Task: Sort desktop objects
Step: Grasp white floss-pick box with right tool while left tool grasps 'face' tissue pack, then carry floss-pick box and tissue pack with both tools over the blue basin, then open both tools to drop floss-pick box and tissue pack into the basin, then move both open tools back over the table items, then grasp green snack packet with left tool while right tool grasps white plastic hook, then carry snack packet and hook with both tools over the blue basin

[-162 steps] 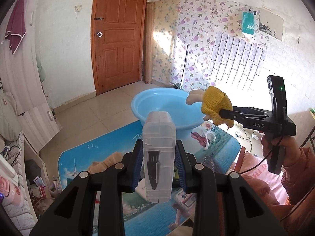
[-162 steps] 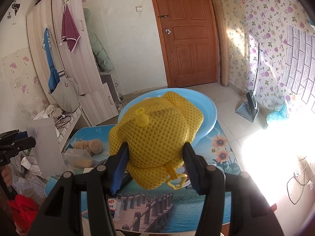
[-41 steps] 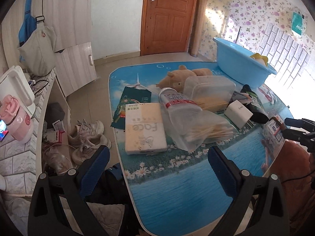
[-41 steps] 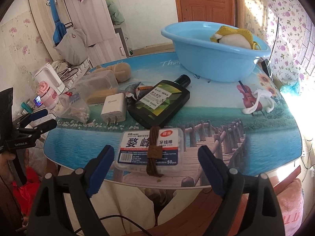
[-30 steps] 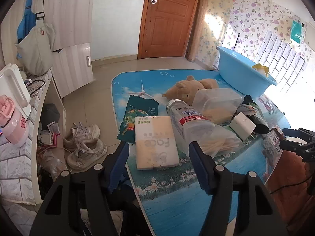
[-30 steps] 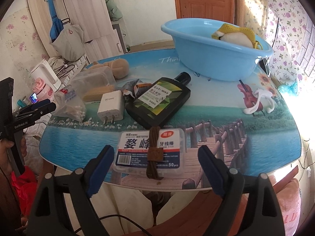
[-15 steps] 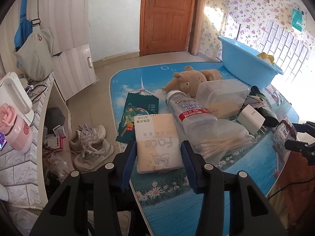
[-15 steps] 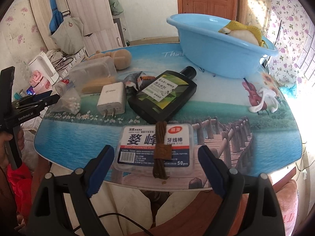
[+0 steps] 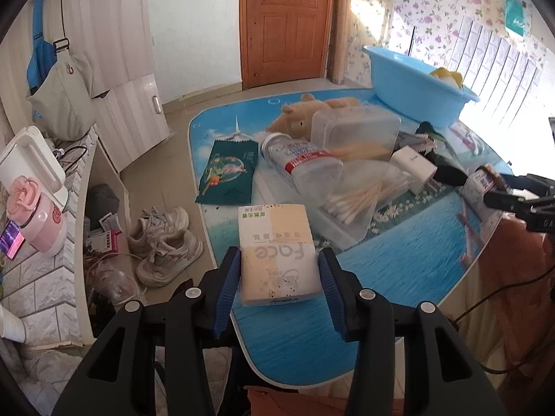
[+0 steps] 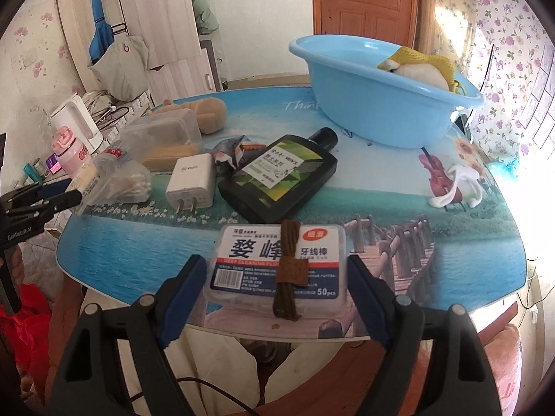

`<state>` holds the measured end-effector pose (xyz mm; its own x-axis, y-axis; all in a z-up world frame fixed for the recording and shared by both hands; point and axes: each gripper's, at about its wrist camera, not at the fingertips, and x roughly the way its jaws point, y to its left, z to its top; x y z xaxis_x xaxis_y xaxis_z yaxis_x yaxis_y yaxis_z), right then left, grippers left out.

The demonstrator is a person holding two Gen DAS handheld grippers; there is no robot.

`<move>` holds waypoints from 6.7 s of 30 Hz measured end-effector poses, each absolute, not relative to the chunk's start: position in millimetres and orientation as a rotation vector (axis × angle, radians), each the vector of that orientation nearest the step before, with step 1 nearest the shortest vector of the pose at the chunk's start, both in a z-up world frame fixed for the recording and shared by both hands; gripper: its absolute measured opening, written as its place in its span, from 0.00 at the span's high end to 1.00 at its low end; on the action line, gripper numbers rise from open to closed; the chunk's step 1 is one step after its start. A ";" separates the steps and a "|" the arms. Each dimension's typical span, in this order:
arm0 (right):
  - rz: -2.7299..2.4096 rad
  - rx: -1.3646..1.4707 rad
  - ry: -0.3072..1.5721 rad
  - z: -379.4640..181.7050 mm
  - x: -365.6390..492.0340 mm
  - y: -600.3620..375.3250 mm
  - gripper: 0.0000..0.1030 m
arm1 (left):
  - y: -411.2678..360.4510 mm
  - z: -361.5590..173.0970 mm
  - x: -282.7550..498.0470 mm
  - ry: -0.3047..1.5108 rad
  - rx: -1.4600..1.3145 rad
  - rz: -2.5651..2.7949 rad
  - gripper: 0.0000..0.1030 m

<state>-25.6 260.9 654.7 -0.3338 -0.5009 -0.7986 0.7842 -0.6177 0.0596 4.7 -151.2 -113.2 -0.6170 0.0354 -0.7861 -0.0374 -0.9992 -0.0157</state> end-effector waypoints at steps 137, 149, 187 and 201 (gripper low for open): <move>-2.406 1.091 0.228 664.0 -175.3 337.2 0.26 | -210.3 -123.1 -72.1 -0.203 -1.210 2.805 0.06; -2.414 1.121 0.268 657.9 -187.6 324.8 0.25 | -198.1 -134.3 -86.3 -0.087 -1.234 2.766 0.33; -2.309 1.130 0.320 641.2 -201.8 313.8 0.51 | -159.7 -130.0 -49.8 -0.077 -1.299 2.721 0.54; -2.260 1.018 0.297 663.6 -169.5 321.6 0.51 | -149.0 -134.1 -55.4 0.010 -1.320 2.768 0.39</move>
<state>-169.5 321.6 663.6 -0.5000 -0.4567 -0.7358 0.6312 -0.7740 0.0515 -55.4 -149.0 -134.1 -0.6270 0.0650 -0.7763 -0.0705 -0.9972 -0.0266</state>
